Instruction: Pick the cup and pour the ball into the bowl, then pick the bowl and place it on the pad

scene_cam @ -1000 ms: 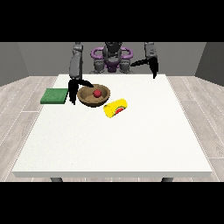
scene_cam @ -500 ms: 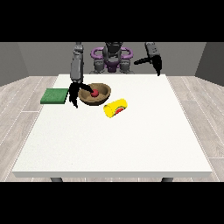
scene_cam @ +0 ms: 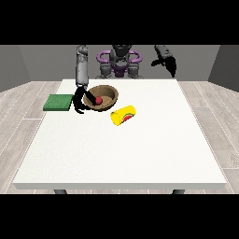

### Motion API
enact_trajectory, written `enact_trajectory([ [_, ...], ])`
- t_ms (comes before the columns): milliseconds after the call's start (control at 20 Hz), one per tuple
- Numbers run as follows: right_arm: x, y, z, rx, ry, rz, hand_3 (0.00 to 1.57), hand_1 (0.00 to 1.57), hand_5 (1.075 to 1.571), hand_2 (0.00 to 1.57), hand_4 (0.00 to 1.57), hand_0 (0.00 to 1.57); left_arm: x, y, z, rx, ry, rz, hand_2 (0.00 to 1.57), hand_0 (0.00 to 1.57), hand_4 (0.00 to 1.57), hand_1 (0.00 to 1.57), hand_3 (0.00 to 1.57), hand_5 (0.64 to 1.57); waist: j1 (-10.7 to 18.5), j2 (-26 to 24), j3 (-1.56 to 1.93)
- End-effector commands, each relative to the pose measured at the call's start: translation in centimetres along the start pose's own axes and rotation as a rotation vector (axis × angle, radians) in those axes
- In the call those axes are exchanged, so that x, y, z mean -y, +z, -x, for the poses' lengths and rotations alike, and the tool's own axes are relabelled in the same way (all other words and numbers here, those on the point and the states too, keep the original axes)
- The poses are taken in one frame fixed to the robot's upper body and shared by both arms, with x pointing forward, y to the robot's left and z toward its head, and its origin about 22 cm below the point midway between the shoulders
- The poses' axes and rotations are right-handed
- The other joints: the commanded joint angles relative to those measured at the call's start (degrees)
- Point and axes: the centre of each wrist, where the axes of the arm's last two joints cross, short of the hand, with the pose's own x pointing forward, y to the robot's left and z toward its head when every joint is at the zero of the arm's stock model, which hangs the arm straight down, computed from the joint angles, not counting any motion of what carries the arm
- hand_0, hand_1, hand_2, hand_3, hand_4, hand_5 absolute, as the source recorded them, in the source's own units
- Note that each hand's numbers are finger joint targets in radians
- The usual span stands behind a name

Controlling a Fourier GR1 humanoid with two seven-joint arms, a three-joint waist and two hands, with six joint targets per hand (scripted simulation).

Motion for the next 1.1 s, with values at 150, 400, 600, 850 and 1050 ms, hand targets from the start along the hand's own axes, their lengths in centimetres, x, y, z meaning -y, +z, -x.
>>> enact_trajectory([
  [150, -3.0, -0.5, -2.5, -0.270, 0.154, -0.043, 0.94, 1.57, 1.563, 1.57, 0.84, 1.57, -2.9, 3.7, 5.4, -0.197, 0.041, -0.091, 0.00, 0.00, 0.97, 0.00, 0.00, 1.423, -5.6, -9.9, 1.83],
  [400, -4.1, -2.1, -6.8, -0.325, 0.199, -0.136, 0.87, 1.57, 1.564, 1.57, 0.80, 1.57, -4.0, 8.0, 8.9, -0.349, 0.042, -0.163, 0.00, 0.00, 1.00, 0.00, 0.00, 1.407, -12.5, -17.2, 1.91],
  [600, -0.8, -2.9, -6.4, -0.345, 0.146, -0.164, 0.72, 1.57, 1.569, 1.57, 0.80, 1.57, -5.8, 7.9, 8.5, -0.329, 0.006, -0.209, 0.00, 0.00, 1.00, 0.00, 0.00, 1.410, -14.8, -16.6, 1.99],
  [850, 1.6, -3.3, -6.4, -0.290, 0.161, -0.157, 0.47, 1.57, 1.570, 1.57, 0.83, 1.57, -8.1, 7.9, 8.5, -0.266, 0.005, -0.234, 0.00, 0.00, 1.02, 0.00, 0.00, 1.431, -15.5, -12.2, 1.99],
  [1050, 7.1, -4.8, -6.6, -0.276, 0.145, -0.121, 0.47, 1.57, 1.570, 1.57, 0.83, 1.57, -8.0, 6.6, 7.4, -0.260, 0.022, -0.214, 0.00, 0.00, 1.15, 0.00, 0.00, 1.463, -14.4, -11.2, 2.01],
])
